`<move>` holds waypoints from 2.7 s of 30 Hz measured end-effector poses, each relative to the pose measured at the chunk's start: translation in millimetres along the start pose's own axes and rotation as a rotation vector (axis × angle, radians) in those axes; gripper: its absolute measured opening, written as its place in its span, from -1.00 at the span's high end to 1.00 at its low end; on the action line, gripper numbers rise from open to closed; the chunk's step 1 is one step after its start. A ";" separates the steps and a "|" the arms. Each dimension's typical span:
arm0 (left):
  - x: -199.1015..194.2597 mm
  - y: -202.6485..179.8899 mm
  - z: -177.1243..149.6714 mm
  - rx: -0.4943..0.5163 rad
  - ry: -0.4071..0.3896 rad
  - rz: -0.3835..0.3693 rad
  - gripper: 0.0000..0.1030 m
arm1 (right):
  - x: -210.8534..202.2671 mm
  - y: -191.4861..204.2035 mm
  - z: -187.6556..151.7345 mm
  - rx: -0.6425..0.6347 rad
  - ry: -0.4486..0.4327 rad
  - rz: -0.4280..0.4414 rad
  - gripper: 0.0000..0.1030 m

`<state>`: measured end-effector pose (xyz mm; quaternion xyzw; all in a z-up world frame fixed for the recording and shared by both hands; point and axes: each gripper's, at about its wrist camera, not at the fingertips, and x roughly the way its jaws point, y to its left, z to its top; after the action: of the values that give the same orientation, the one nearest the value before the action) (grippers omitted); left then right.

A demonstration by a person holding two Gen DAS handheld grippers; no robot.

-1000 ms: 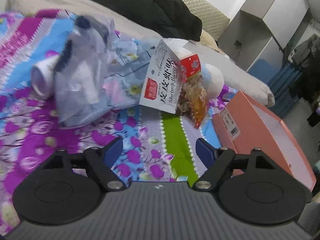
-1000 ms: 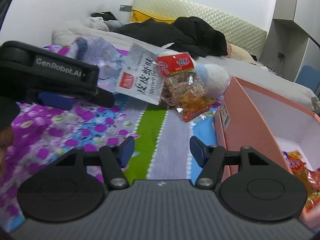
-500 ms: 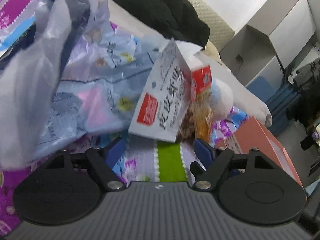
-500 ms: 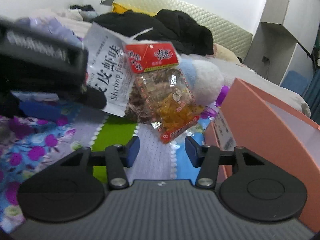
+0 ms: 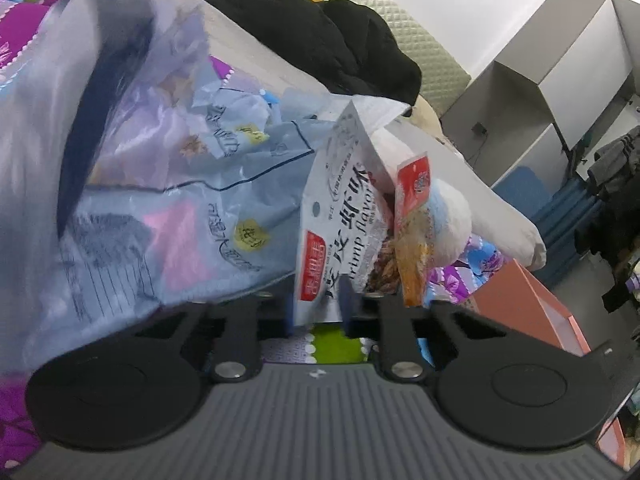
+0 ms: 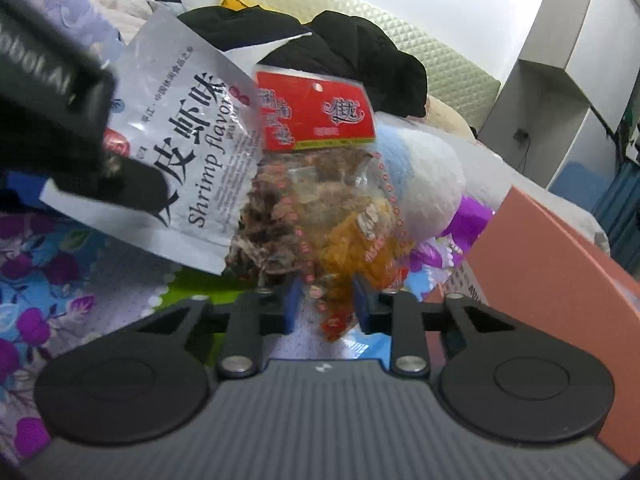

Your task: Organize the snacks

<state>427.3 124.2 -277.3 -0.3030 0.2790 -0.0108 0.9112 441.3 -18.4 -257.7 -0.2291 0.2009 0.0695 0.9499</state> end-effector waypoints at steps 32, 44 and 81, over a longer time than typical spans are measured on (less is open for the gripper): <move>-84.0 -12.6 -34.4 0.013 0.075 0.032 0.18 | -146.1 -33.4 -39.1 0.108 0.045 0.080 0.95; -29.2 6.7 -35.6 0.033 0.067 0.137 -0.12 | -139.8 -43.3 -41.8 0.185 0.070 0.140 0.95; -246.6 -14.6 -128.0 -0.059 0.028 0.077 1.00 | -264.5 -36.4 -83.7 -0.034 0.020 0.208 0.94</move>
<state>155.4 88.9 -229.9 -0.3185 0.3031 0.0281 0.8977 179.6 -100.0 -201.7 -0.2235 0.2319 0.1689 0.9315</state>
